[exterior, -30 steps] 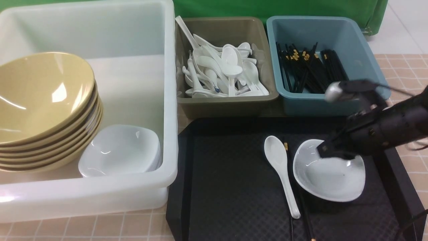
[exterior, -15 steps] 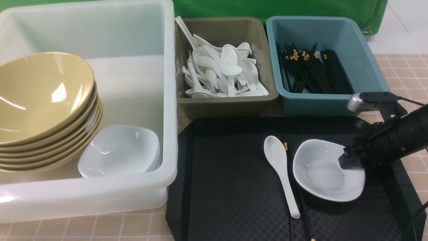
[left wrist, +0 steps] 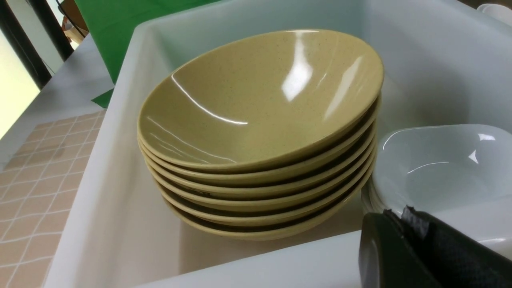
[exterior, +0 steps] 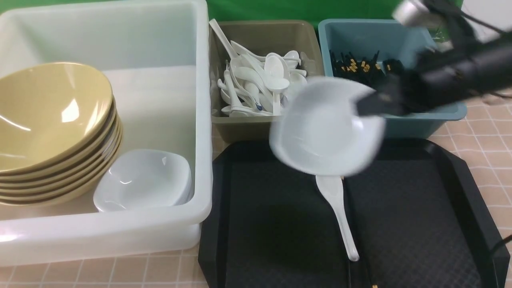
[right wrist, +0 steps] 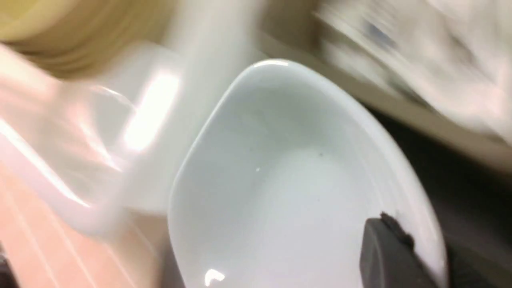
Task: On brown table put chopsticks spoon bowls plates into blue grey white boxes.
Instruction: 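Place the white bowl into the white bin on top of the stacked bowls with the right gripper, then reach down and grasp the white spoon resting in the bowl with the right gripper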
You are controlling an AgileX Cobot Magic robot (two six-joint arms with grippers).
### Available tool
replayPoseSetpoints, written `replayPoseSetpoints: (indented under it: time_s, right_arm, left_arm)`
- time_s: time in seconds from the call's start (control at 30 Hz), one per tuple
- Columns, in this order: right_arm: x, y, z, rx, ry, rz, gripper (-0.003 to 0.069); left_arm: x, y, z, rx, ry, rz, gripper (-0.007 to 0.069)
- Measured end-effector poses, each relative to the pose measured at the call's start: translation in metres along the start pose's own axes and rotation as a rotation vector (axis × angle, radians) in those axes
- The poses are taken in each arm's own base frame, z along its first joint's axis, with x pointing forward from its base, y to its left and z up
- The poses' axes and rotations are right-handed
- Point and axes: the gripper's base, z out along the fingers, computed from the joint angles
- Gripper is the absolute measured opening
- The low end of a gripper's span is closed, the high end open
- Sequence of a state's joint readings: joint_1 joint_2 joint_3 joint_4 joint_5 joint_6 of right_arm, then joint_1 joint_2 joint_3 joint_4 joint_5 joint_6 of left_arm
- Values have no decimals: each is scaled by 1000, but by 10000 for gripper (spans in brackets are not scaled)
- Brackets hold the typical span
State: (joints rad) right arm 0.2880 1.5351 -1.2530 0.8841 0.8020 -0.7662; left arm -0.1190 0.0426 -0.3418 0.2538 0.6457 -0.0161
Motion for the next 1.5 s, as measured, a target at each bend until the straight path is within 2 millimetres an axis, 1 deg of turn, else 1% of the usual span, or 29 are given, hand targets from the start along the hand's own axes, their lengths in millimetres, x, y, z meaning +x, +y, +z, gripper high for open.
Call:
replayPoseSetpoints:
  time_s: [0.03, 0.07, 0.1, 0.2, 0.23, 0.3, 0.37, 0.4, 0.43, 0.5, 0.53, 0.57, 0.6, 0.63, 0.7, 0.73, 0.77, 0.83, 0.87, 0.9, 0.93, 0.97, 1.03, 1.13, 1.23, 1.33, 1.4, 1.47, 1.5]
  right_arm:
    - [-6, 20, 13, -30, -21, -42, 74]
    - [-13, 35, 23, -34, -63, -79, 74]
    - [-18, 56, 41, -41, -105, -139, 74]
    - [-18, 100, 89, -42, -175, -245, 74]
    - [-19, 106, 99, -28, -199, -263, 74]
    - [-9, 121, 132, -17, -196, -331, 83]
    - [-2, 123, 147, -20, -170, -356, 95]
    - [6, 122, 161, -25, -136, -368, 129]
    - [10, 121, 167, -28, -117, -370, 161]
    - [12, 116, 169, -42, -87, -362, 240]
    - [12, 115, 168, -40, -87, -361, 240]
    - [9, 111, 161, -63, -65, -362, 309]
    - [7, 110, 156, -80, -52, -367, 336]
    - [2, 104, 144, -98, -32, -377, 370]
    - [-2, 99, 130, -117, -4, -382, 389]
    - [-6, 90, 112, -120, 40, -375, 406]
    - [-7, 83, 101, -112, 71, -362, 409]
    - [-5, 62, 78, -43, 196, -318, 412]
    - [-2, 49, 69, 13, 260, -285, 410]
    - [2, 37, 64, 67, 310, -242, 409]
    - [10, 20, 60, 147, 370, -218, 408]
    - [15, 10, 58, 188, 396, -185, 407]
    - [37, -17, 59, 286, 447, -119, 407]
    - [60, -38, 69, 341, 446, -67, 407]
    - [72, -47, 81, 365, 420, -50, 407]
    - [78, -54, 96, 371, 397, -43, 405]
    - [81, -54, 102, 368, 401, -44, 400]
    - [88, -54, 115, 356, 420, -45, 372]
    - [89, -54, 116, 356, 422, -44, 368]
  left_arm:
    - [0, 0, 0, 0, 0, 0, 5]
    - [0, 0, 0, 0, 0, 0, 5]
    - [0, 0, 0, 0, 0, 0, 5]
    - [0, 0, 0, 0, 0, 0, 5]
    - [0, 0, 0, 0, 0, 0, 5]
    - [0, 0, 0, 0, 0, 0, 5]
    - [0, 0, 0, 0, 0, 0, 5]
    - [0, 0, 0, 0, 0, 0, 5]
    - [0, 0, 0, 0, 0, 0, 5]
    - [0, 0, 0, 0, 0, 0, 5]
    - [0, 0, 0, 0, 0, 0, 5]
    - [0, 0, 0, 0, 1, 0, 5]
    - [0, 0, 0, 0, 1, 0, 5]
    - [0, 0, 0, 0, 1, 0, 5]
    - [0, 0, 0, 0, 1, 0, 5]
    - [0, 0, 0, 0, 1, 0, 5]
    - [0, 0, 0, 0, 1, 0, 5]
    - [0, 0, 0, 0, 1, 0, 5]
    - [0, 0, 0, 0, 1, 0, 5]
    - [0, 0, 0, 0, 1, 0, 5]
    - [0, 0, 0, 0, 1, 0, 5]
    - [0, 0, 0, 0, 1, 0, 5]
    - [0, 0, 0, 0, 0, 0, 5]
    - [0, 0, 0, 0, 0, 0, 5]
    - [0, 0, 0, 0, 0, 0, 5]
    - [0, 0, 0, 0, 0, 0, 5]
    - [0, 0, 0, 0, 0, 0, 5]
    - [0, 0, 0, 0, 0, 0, 5]
    - [0, 0, 0, 0, 0, 0, 5]
